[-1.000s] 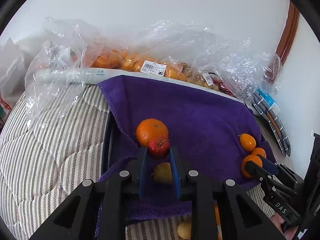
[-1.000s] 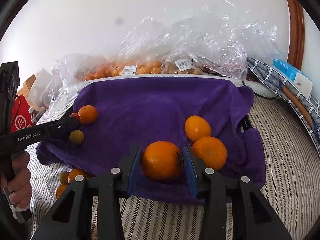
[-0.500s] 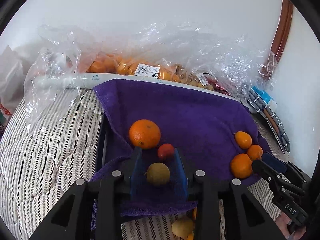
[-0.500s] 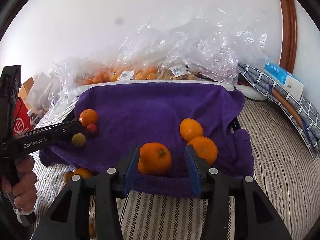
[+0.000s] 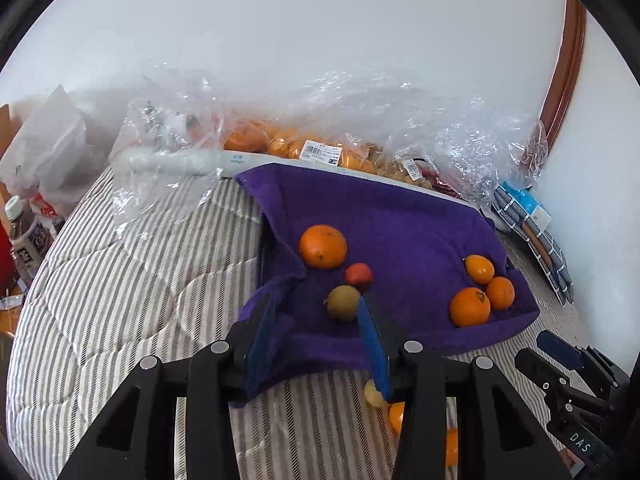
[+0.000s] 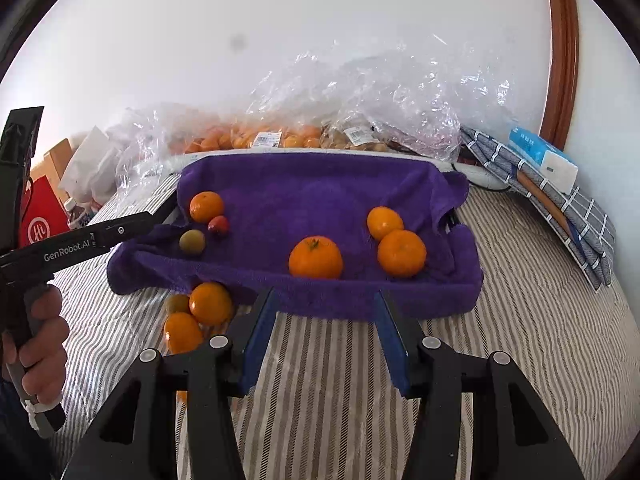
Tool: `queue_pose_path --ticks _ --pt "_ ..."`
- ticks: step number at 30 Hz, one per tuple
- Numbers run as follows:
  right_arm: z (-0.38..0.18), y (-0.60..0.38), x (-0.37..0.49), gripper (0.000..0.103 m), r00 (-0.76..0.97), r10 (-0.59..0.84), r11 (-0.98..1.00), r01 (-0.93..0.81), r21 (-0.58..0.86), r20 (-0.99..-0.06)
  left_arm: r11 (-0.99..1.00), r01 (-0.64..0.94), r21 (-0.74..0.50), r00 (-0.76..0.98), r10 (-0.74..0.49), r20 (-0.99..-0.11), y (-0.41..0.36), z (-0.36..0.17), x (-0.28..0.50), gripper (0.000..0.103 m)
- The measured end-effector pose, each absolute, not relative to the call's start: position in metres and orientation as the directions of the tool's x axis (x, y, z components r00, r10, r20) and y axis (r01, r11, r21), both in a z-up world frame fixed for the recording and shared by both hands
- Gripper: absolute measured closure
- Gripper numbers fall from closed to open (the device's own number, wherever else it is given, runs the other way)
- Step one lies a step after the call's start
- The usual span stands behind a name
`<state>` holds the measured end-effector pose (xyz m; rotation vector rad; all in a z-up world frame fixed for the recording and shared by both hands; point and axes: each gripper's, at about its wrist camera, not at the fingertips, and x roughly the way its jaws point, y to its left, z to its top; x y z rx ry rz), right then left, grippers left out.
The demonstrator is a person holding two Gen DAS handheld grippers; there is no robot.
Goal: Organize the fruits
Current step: 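Open both tools to set the fruits on the towel, then grasp another orange from the pile with the right tool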
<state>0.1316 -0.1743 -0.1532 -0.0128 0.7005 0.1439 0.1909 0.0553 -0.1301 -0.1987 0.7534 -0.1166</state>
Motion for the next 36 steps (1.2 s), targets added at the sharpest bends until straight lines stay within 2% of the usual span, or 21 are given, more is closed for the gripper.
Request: queue_pose_path --ticks 2,13,16,18,19,25,30,36 --pt "-0.159 -0.169 0.124 0.053 0.736 0.156 0.986 -0.156 0.058 -0.659 0.978 0.013 -0.209 0.718 -0.155 -0.678 0.065 -0.133 0.179 0.058" --pt "-0.185 -0.12 0.095 0.053 0.67 0.275 0.95 -0.299 0.088 -0.69 0.974 -0.059 -0.217 0.678 -0.12 -0.725 0.105 -0.157 0.138 0.056" --pt "-0.193 -0.111 0.099 0.058 0.656 0.248 0.954 -0.293 0.063 -0.713 0.978 -0.053 -0.204 0.666 -0.118 -0.737 0.104 -0.16 0.133 0.056" --pt "-0.2 -0.107 0.105 0.067 0.644 0.214 0.959 -0.283 0.032 -0.735 0.981 -0.041 -0.19 0.663 -0.116 -0.74 0.101 -0.162 0.131 0.056" --pt "-0.201 -0.108 0.106 0.067 0.638 0.219 0.959 -0.282 0.041 -0.738 0.982 -0.034 -0.188 0.66 -0.119 -0.742 0.099 -0.163 0.13 0.056" --pt "-0.189 -0.131 0.099 0.069 0.673 0.222 0.967 -0.243 0.073 -0.705 0.974 0.022 -0.224 0.619 -0.189 -0.762 0.078 -0.171 0.136 0.056" --pt "-0.183 -0.168 0.098 0.078 0.701 0.197 0.979 -0.177 0.1 -0.686 0.961 0.105 -0.254 0.595 -0.266 -0.758 0.047 -0.175 0.137 0.056" --pt "-0.184 -0.194 0.102 0.078 0.686 0.227 0.974 -0.169 0.152 -0.692 0.954 0.16 -0.254 0.579 -0.299 -0.758 0.017 -0.176 0.14 0.056"
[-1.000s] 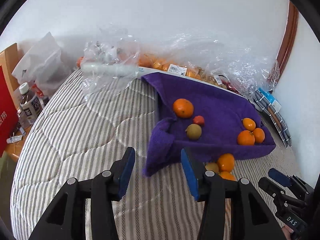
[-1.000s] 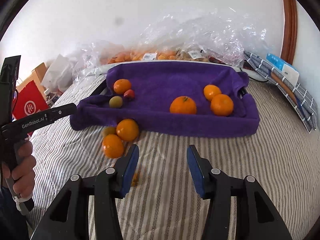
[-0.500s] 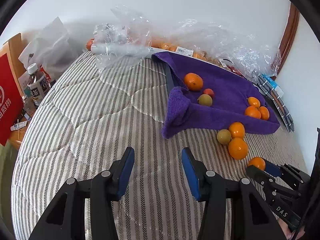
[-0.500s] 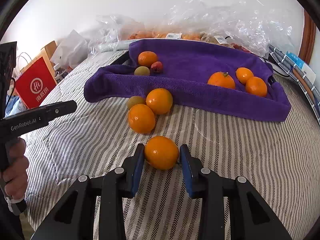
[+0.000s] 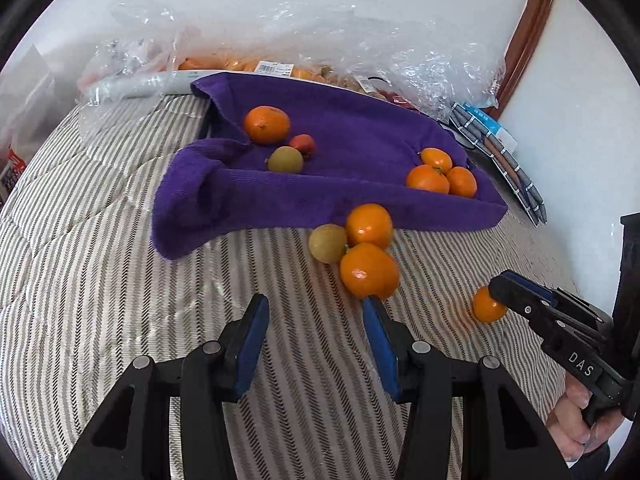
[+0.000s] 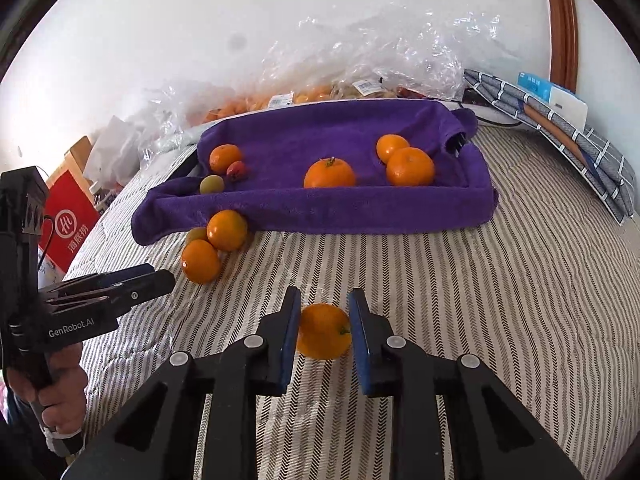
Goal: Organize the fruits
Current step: 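Grasp another orange from the pile with the right tool, then grasp a large orange with the left tool while the right tool holds its orange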
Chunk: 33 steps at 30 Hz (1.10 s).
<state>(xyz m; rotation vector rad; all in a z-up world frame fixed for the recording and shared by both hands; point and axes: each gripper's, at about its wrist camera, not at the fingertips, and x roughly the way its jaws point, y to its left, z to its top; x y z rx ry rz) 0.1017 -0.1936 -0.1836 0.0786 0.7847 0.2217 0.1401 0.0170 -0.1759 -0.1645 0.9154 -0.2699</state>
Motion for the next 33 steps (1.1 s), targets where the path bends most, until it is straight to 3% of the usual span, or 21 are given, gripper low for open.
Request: queue_pose_path --ticks 7,11,21,22,24,33 --pt "-0.2 -0.185 0.101 0.072 0.636 0.227 0.97 -0.219 0.109 -0.738 0.96 0.155 -0.232 0.58 -0.278 -0.765 0.013 -0.175 0.142 0.056" --pt "-0.194 -0.194 0.095 0.072 0.684 0.229 0.971 -0.206 0.118 -0.693 0.958 0.179 -0.226 0.582 -0.288 -0.761 0.008 -0.174 0.142 0.056" --pt "-0.194 -0.226 0.092 0.072 0.701 0.214 0.977 -0.145 0.158 -0.68 0.947 0.184 -0.262 0.582 -0.32 -0.747 -0.017 -0.177 0.151 0.056" --pt "-0.194 -0.228 0.092 0.072 0.701 0.219 0.976 -0.145 0.164 -0.679 0.952 0.179 -0.25 0.59 -0.307 -0.747 -0.019 -0.177 0.152 0.057" --pt "-0.194 -0.228 0.09 0.072 0.7 0.228 0.974 -0.153 0.169 -0.677 0.957 0.182 -0.228 0.589 -0.292 -0.754 -0.024 -0.178 0.154 0.07" --pt "-0.188 -0.221 0.084 0.072 0.722 0.224 0.975 -0.171 0.144 -0.654 0.943 0.184 -0.278 0.604 -0.331 -0.724 -0.004 -0.166 0.146 0.07"
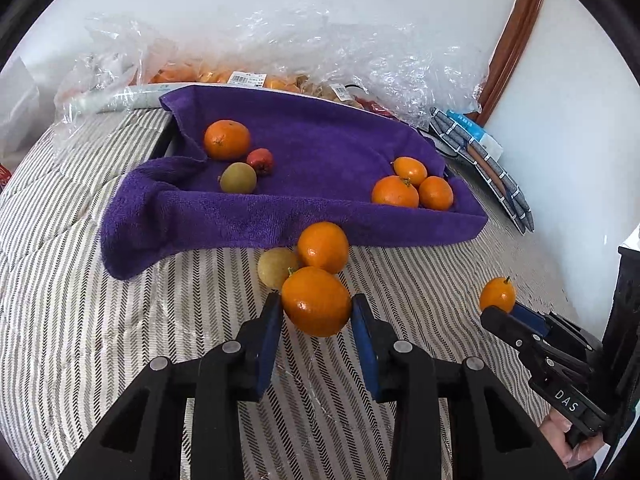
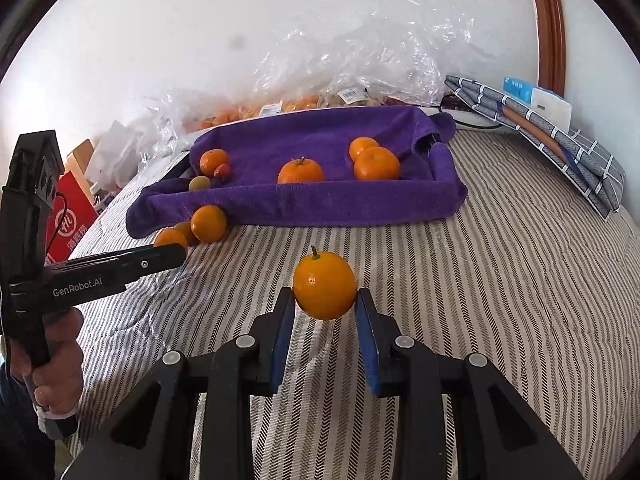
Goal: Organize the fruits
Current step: 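Grasp a large orange with the left tool while the right tool holds its orange, then carry both held oranges onto the purple towel with both tools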
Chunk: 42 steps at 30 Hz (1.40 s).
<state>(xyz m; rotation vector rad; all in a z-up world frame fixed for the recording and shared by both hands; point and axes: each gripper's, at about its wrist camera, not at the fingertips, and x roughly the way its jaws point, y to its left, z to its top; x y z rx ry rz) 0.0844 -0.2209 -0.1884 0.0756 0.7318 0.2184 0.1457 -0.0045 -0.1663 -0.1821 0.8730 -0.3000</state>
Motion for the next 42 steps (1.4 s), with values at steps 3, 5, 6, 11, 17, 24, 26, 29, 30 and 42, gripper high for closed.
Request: queue_pose_path --ticks 3,5,6,11,17,24,26,29,30,42 --pt "-0.185 -0.22 0.083 0.072 0.724 0.22 0.976 -0.167 0.144 -0.654 0.946 0.166 -0.278 0.618 -0.319 -0.718 0.003 -0.16 0.141 0.07" --pt "-0.181 -0.22 0.082 0.072 0.728 0.216 0.976 -0.163 0.142 -0.651 0.949 0.155 -0.275 0.629 -0.309 -0.713 0.008 -0.155 0.138 0.07" --pt "-0.178 -0.219 0.081 0.072 0.733 0.213 0.977 -0.161 0.139 -0.646 0.951 0.15 -0.271 0.637 -0.303 -0.709 0.01 -0.152 0.136 0.07" --pt "-0.164 -0.221 0.084 0.072 0.751 0.194 0.981 -0.137 0.138 -0.631 0.956 0.125 -0.267 0.662 -0.281 -0.695 0.021 -0.14 0.132 0.07" --pt "-0.142 -0.225 0.096 0.072 0.779 0.172 0.985 -0.122 0.123 -0.604 0.962 0.099 -0.255 0.691 -0.251 -0.678 0.031 -0.124 0.14 0.07" --pt "-0.129 -0.227 0.133 0.072 0.794 0.178 0.984 -0.133 0.12 -0.581 0.967 0.081 -0.241 0.715 -0.225 -0.662 0.035 -0.112 0.178 0.07" --pt "-0.128 -0.227 0.147 0.072 0.795 0.184 0.983 -0.139 0.121 -0.578 0.97 0.081 -0.228 0.722 -0.215 -0.658 0.032 -0.11 0.19 0.07" --pt "-0.127 -0.226 0.167 0.072 0.798 0.19 0.982 -0.146 0.123 -0.572 0.972 0.08 -0.221 0.726 -0.208 -0.655 0.029 -0.111 0.21 0.07" --pt "-0.128 -0.226 0.173 0.072 0.799 0.195 0.981 -0.151 0.124 -0.569 0.973 0.079 -0.216 0.726 -0.205 -0.656 0.028 -0.113 0.217 0.07" --pt "-0.158 -0.218 0.228 0.072 0.748 0.253 0.968 -0.198 0.158 -0.614 0.963 0.092 -0.252 0.7 -0.242 -0.671 0.017 -0.14 0.259 0.07"
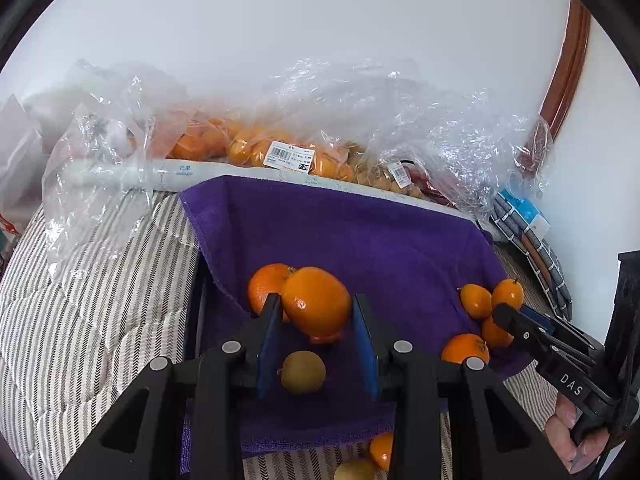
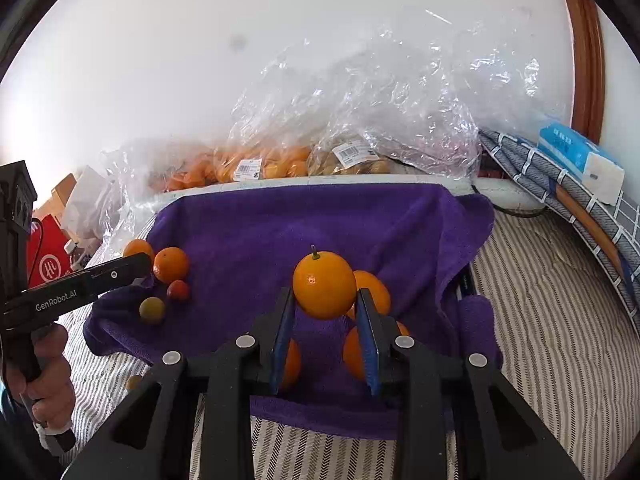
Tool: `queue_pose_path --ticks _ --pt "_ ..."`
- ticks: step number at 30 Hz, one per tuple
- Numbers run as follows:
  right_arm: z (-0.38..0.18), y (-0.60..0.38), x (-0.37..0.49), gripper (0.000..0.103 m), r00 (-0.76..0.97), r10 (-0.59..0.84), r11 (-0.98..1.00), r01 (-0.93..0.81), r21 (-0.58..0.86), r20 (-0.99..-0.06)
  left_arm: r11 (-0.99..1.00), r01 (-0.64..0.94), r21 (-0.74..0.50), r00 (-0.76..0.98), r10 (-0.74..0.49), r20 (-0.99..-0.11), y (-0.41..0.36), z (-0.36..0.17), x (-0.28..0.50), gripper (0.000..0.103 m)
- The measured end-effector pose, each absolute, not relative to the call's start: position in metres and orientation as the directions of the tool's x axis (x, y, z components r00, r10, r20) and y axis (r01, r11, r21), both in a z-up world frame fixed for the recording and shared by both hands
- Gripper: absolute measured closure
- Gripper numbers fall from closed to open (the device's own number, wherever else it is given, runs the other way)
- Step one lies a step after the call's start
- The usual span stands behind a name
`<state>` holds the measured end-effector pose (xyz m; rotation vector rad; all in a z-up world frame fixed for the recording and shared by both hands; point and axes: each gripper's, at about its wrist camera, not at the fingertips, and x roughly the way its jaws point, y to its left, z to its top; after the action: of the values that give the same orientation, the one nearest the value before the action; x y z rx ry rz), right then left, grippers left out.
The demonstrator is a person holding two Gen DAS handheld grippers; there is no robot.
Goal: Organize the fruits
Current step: 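Carry both held oranges onto the purple towel with both tools, then open both tools to release the oranges onto the towel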
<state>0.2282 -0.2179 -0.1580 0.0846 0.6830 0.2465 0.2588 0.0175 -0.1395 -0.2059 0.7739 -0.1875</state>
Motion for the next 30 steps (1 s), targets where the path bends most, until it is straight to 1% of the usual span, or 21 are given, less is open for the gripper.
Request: queue_pose_path --ticks 4,9,18,19,23,28,30 --pt "-0.163 -0.211 0.228 0.072 0.741 0.251 0.967 -0.218 0.129 -0.623 0.958 0.115 -0.264 0.692 -0.268 -0.67 0.015 -0.144 0.257 0.07" --pt "-0.165 -0.21 0.227 0.072 0.736 0.256 0.966 -0.221 0.135 -0.627 0.942 0.16 -0.294 0.674 -0.322 -0.665 0.013 -0.146 0.251 0.07" --pt "-0.16 -0.21 0.217 0.072 0.743 0.23 0.972 -0.205 0.114 -0.629 0.957 0.173 -0.235 0.67 -0.289 -0.684 0.003 -0.151 0.248 0.07" --pt "-0.157 -0.211 0.215 0.071 0.746 0.221 0.974 -0.196 0.11 -0.628 0.956 0.173 -0.235 0.669 -0.289 -0.685 0.003 -0.151 0.248 0.07" --pt "-0.148 -0.215 0.203 0.059 0.759 0.208 0.978 -0.167 0.123 -0.617 0.957 0.18 -0.227 0.665 -0.288 -0.689 0.002 -0.149 0.247 0.069" --pt "-0.143 -0.21 0.185 0.059 0.76 0.181 0.983 -0.15 0.103 -0.624 0.961 0.179 -0.21 0.676 -0.275 -0.684 0.0 -0.143 0.239 0.069" --pt "-0.142 -0.206 0.178 0.059 0.757 0.176 0.984 -0.148 0.098 -0.629 0.961 0.182 -0.207 0.69 -0.274 -0.67 0.003 -0.136 0.234 0.066"
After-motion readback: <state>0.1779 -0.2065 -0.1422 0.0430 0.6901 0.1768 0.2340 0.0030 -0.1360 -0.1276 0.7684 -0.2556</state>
